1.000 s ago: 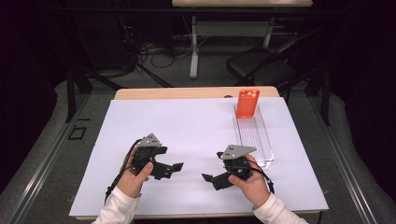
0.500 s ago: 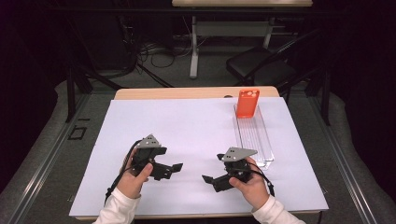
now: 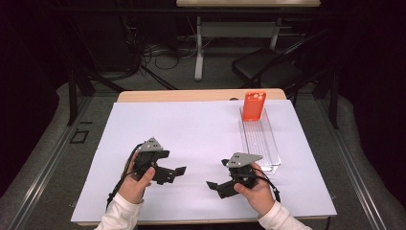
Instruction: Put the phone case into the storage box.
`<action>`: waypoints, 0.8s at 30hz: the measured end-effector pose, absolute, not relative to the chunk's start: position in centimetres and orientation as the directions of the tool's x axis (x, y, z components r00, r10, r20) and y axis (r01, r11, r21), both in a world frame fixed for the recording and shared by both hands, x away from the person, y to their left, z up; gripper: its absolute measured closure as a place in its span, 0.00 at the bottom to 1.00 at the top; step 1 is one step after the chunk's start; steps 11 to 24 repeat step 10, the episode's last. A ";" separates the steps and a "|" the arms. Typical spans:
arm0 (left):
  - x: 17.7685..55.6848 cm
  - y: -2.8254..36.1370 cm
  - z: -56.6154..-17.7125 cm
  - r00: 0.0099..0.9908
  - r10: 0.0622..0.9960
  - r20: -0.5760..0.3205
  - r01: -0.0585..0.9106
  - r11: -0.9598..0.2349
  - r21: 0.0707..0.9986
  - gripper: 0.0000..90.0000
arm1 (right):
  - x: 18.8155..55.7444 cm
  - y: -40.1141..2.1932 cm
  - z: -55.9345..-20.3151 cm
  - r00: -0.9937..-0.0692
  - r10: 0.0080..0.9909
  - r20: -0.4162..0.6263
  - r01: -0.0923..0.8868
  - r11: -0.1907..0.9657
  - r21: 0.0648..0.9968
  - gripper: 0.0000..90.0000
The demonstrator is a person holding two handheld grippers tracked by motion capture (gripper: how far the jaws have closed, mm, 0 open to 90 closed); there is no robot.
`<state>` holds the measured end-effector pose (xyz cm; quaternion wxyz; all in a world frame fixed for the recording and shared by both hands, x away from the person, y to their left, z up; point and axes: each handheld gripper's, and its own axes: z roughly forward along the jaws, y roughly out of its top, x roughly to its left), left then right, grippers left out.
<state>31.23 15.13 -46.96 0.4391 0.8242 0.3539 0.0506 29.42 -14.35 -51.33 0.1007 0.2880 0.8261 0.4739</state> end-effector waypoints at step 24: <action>31.4 15.2 -47.0 0.746 0.627 -0.227 0.537 -0.364 0.761 0.11 | 29.4 -14.3 -51.4 -0.816 0.567 0.113 0.382 0.383 0.841 0.07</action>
